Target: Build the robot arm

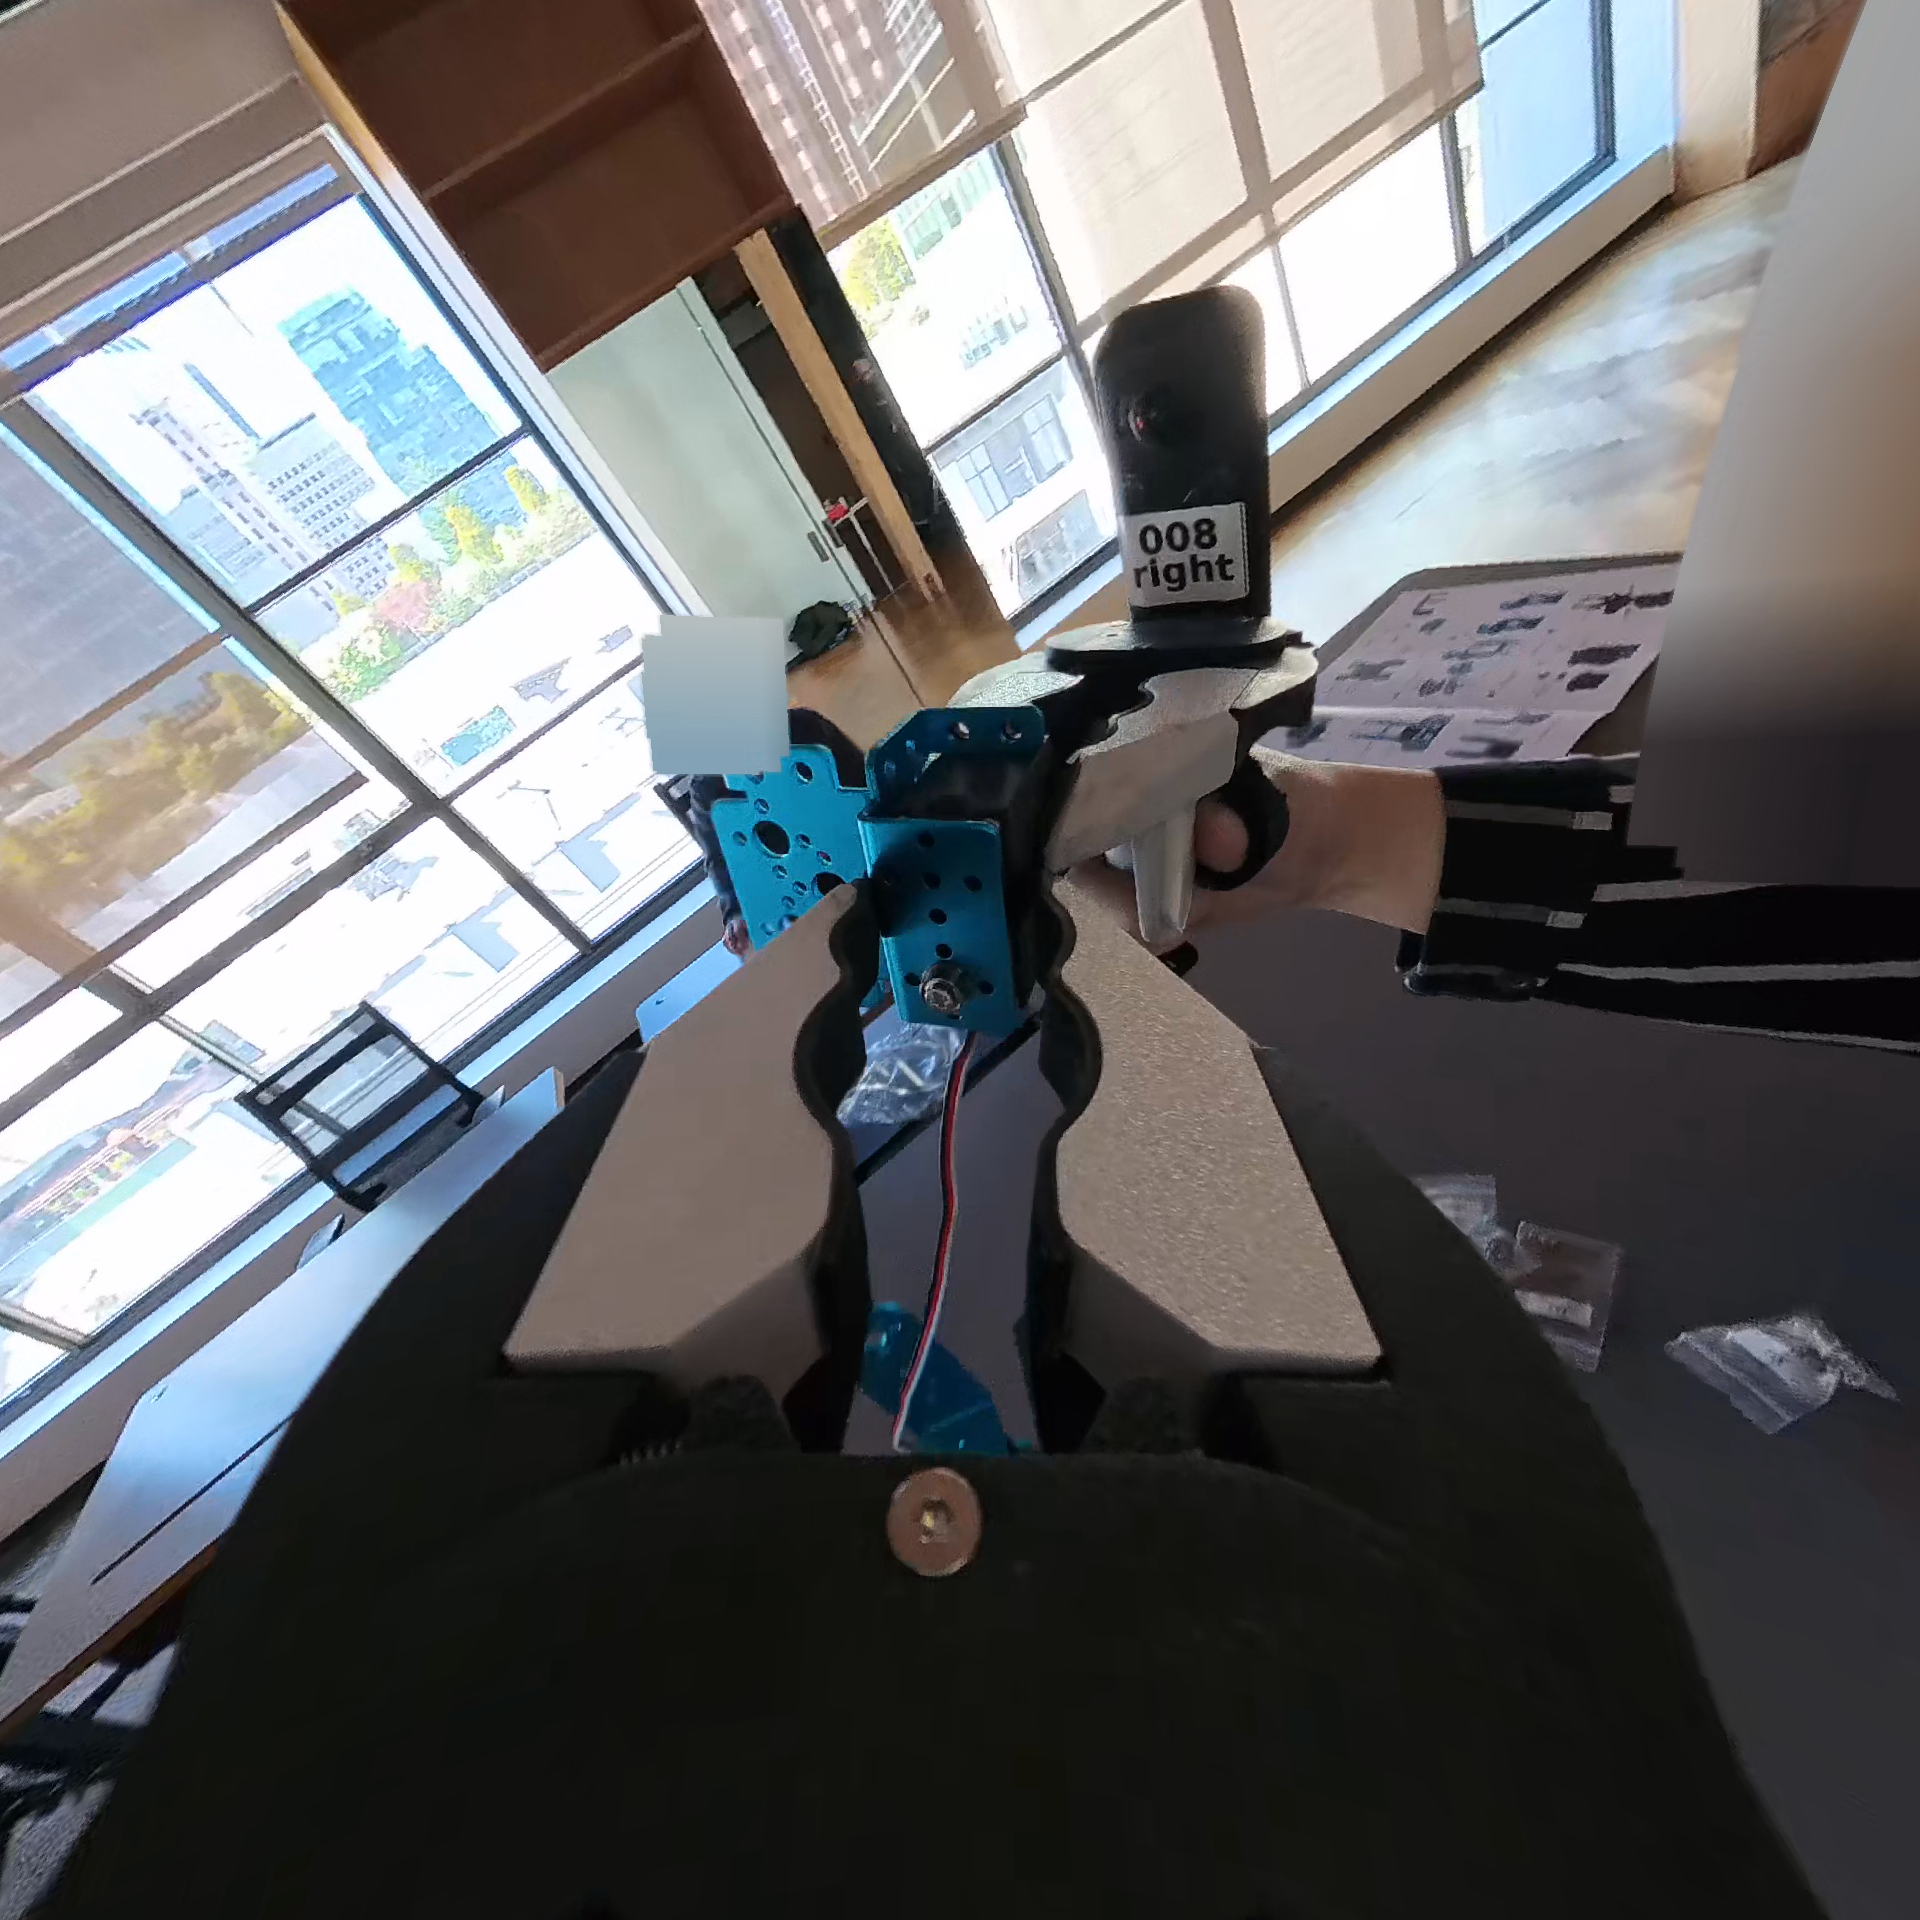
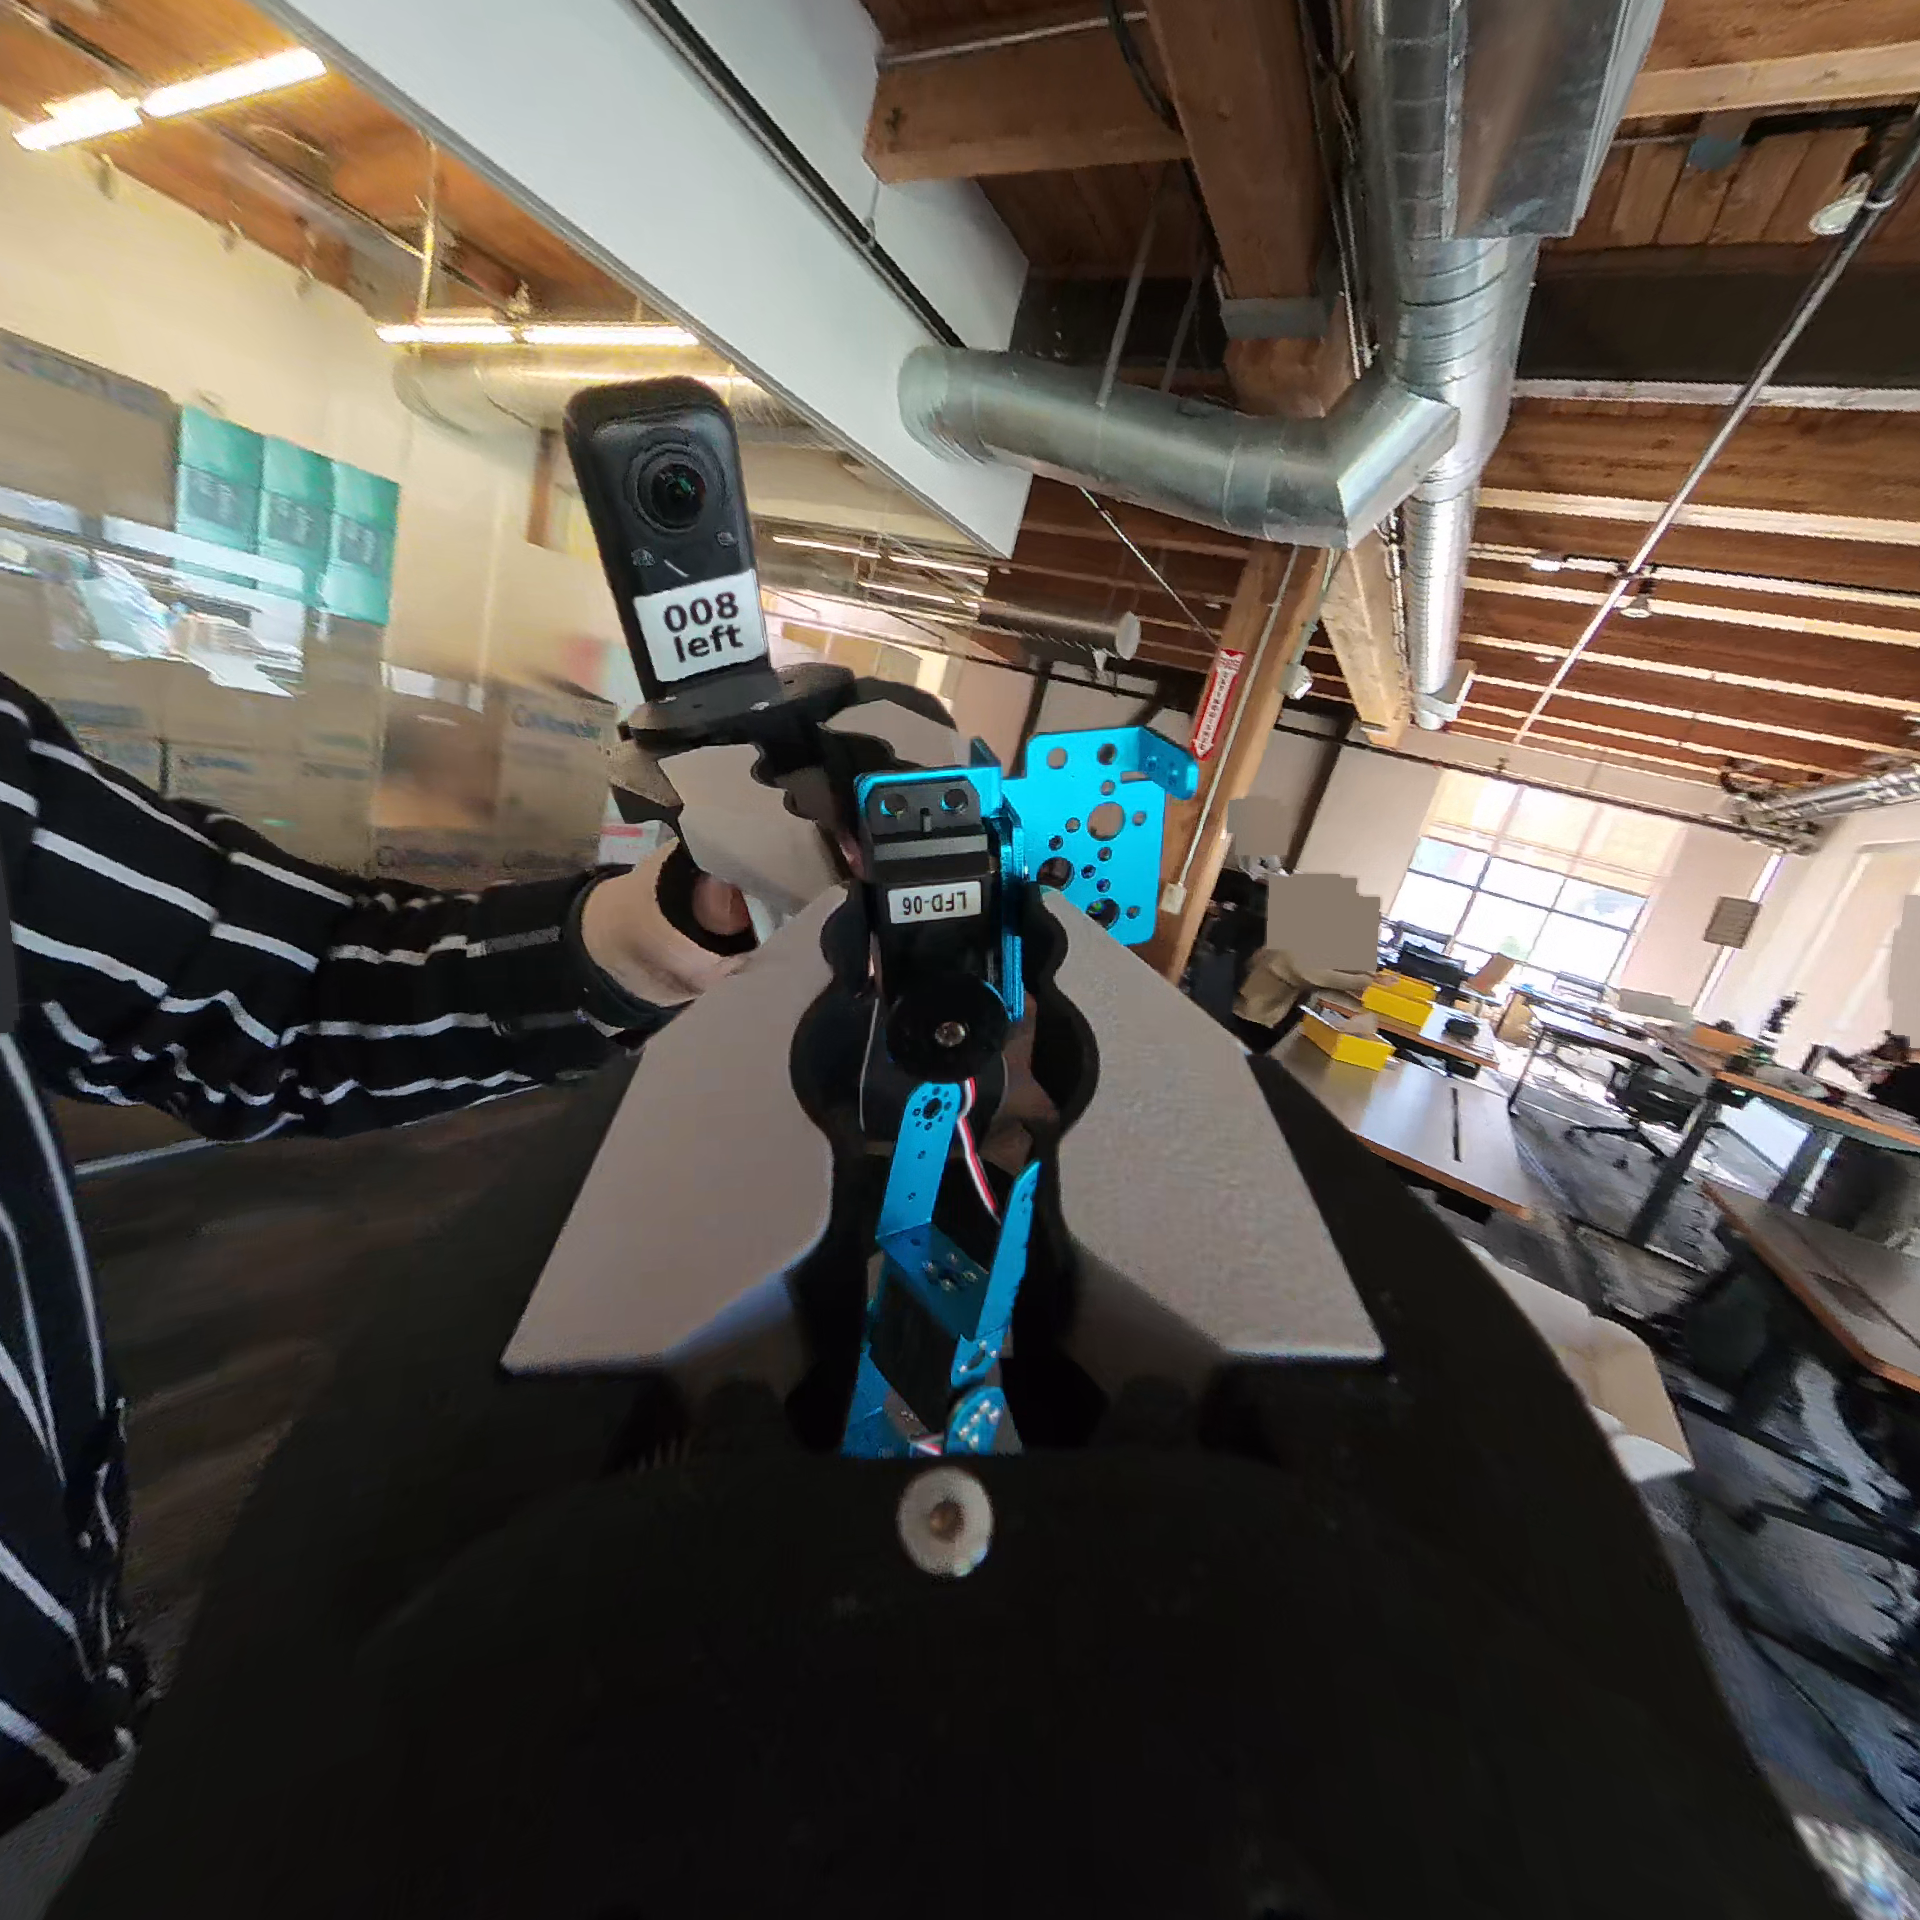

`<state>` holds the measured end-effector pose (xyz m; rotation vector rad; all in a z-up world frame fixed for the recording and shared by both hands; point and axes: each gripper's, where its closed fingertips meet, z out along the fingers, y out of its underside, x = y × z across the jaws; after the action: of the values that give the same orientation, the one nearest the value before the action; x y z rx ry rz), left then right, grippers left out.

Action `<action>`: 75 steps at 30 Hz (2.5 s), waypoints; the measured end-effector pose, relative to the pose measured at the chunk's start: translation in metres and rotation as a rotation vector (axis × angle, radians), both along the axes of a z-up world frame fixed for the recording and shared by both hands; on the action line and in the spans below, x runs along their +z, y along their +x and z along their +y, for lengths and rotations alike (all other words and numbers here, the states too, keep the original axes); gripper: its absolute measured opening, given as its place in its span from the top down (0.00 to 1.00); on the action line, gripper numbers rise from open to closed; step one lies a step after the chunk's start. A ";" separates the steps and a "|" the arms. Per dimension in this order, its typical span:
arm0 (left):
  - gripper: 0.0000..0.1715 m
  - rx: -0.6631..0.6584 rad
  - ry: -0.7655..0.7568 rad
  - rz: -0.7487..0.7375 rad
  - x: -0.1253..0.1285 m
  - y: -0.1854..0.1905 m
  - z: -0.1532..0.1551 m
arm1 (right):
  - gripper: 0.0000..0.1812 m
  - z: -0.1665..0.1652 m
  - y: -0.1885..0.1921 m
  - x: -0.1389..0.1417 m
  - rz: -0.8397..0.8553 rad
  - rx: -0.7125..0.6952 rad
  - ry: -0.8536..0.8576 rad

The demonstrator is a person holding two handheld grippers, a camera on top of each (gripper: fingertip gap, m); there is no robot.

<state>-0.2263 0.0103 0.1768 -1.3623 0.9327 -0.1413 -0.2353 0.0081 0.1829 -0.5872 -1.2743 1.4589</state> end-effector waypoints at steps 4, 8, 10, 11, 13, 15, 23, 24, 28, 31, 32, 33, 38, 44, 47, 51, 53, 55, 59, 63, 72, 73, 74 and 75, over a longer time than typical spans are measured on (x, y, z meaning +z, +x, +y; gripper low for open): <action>0.84 -0.038 -0.012 -0.008 0.010 0.016 0.005 | 0.85 0.005 0.016 0.010 -0.012 -0.025 -0.023; 0.84 -0.083 -0.064 -0.039 0.015 0.035 0.009 | 0.85 0.009 0.035 0.016 0.003 -0.039 -0.062; 0.84 -0.100 -0.107 -0.057 0.013 0.045 0.012 | 0.85 0.014 0.044 0.015 -0.002 -0.039 -0.109; 0.84 -0.106 -0.133 -0.053 0.011 0.050 0.014 | 0.85 0.016 0.049 0.013 -0.004 -0.044 -0.118; 0.84 -0.109 -0.185 -0.038 0.007 0.058 0.018 | 0.85 0.020 0.058 0.008 -0.012 -0.040 -0.157; 0.84 -0.113 -0.198 -0.022 0.007 0.067 0.023 | 0.85 0.025 0.067 0.007 0.010 -0.019 -0.224; 0.79 -0.120 -0.234 -0.035 0.014 0.071 0.025 | 0.86 0.044 0.093 0.021 0.246 0.122 -0.492; 0.80 -0.115 -0.219 -0.053 0.015 0.065 0.023 | 0.86 0.047 0.093 0.020 0.254 0.123 -0.507; 0.85 -0.079 -0.168 -0.145 0.018 0.041 0.013 | 0.86 0.051 0.079 0.012 0.205 0.075 -0.504; 0.92 -0.073 0.036 -0.197 0.040 0.032 0.000 | 0.86 0.047 0.070 0.018 0.193 0.024 -0.455; 0.86 -0.077 0.067 -0.199 0.041 0.033 0.001 | 0.86 0.046 0.066 0.021 0.191 0.002 -0.441; 0.79 -0.067 0.059 -0.202 0.039 0.032 0.007 | 0.86 0.044 0.063 0.025 0.181 -0.014 -0.425; 0.89 -0.020 0.185 -0.179 0.049 0.022 0.010 | 0.86 0.037 0.044 0.038 0.071 -0.164 -0.315; 0.86 -0.013 0.199 -0.337 0.061 0.015 0.002 | 0.86 0.023 0.022 0.043 -0.075 -0.336 -0.130; 0.94 0.023 0.259 -0.375 0.061 0.005 -0.002 | 0.86 0.014 0.018 0.042 -0.069 -0.345 -0.101; 0.93 0.051 0.251 -0.309 0.057 -0.008 -0.007 | 0.86 0.013 0.011 0.039 -0.051 -0.345 -0.108; 0.87 0.045 0.180 -0.339 0.055 -0.021 -0.005 | 0.86 0.013 0.004 0.040 -0.048 -0.312 -0.145; 0.85 -0.011 0.111 -0.380 0.053 -0.027 -0.016 | 0.86 0.007 0.001 0.038 -0.038 -0.266 -0.169; 0.82 0.046 0.059 -0.366 0.019 -0.062 -0.044 | 0.86 0.000 -0.003 0.012 -0.072 -0.211 -0.135; 0.79 0.061 0.023 -0.439 -0.016 -0.096 -0.063 | 0.86 -0.012 -0.009 0.000 -0.076 0.013 -0.151; 0.73 -0.036 -0.117 -0.596 -0.047 -0.103 -0.034 | 0.86 0.001 -0.073 -0.036 -0.383 0.401 -0.103; 0.74 -0.020 -0.098 -0.600 -0.052 -0.106 -0.034 | 0.86 0.001 -0.072 -0.039 -0.371 0.416 -0.117; 0.74 -0.023 -0.089 -0.618 -0.054 -0.108 -0.035 | 0.86 0.002 -0.073 -0.042 -0.365 0.427 -0.131; 0.74 -0.035 -0.095 -0.643 -0.055 -0.110 -0.035 | 0.86 0.003 -0.075 -0.044 -0.362 0.427 -0.138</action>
<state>-0.3361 -0.0249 0.1215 -1.2682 0.4101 -0.6177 -0.3108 0.0107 0.1387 -0.7251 -1.6642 1.8619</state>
